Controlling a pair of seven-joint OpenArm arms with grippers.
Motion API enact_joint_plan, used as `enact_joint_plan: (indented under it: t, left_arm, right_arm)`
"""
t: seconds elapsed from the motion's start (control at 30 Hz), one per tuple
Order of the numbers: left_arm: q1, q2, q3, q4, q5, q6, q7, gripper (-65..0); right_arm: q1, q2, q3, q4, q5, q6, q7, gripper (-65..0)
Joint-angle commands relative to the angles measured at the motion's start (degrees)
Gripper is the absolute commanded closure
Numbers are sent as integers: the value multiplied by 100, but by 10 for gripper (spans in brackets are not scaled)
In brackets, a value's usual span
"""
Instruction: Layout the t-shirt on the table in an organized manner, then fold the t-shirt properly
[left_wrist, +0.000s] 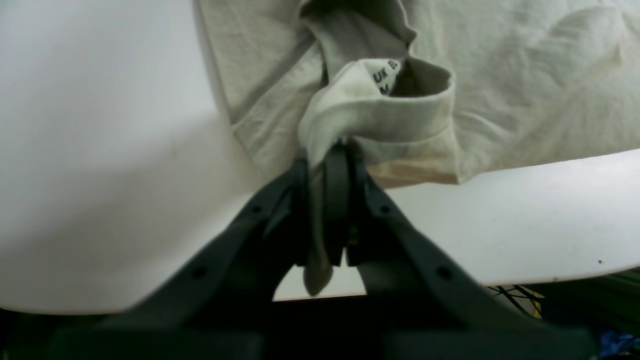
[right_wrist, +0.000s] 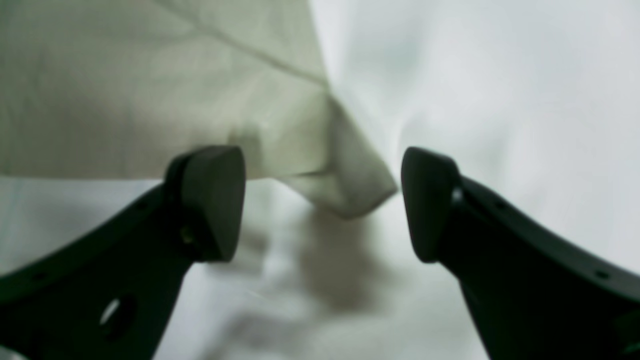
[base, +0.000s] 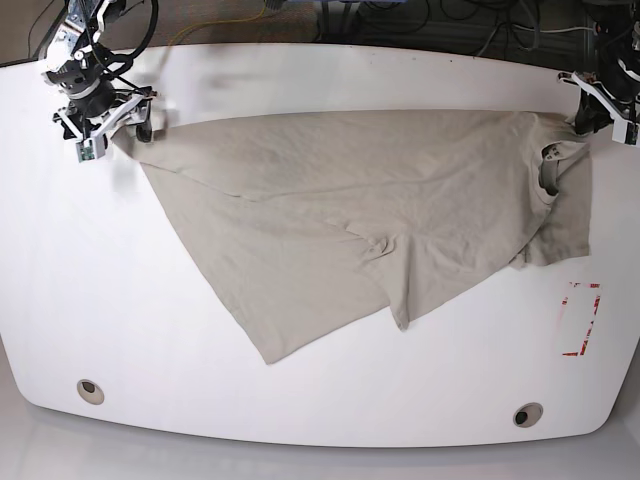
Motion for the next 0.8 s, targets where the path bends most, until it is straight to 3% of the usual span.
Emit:
enact_joint_plan:
  t: [0.0,0.3,0.77]
  left_arm:
    - [40,-91,-80,70,-30,-16,-129,0]
    - [40,-91,-80,70,-30,-16,-129,0]
    - [49,-91,-62,70,-30,-16,-129,0]
  right_arm:
    - [-46,24,54,296,68,1,121,-468]
    - [-90,7,-8,815,112,1,121,-468]
    - [622,7,-8,815,68,1,16,-468]
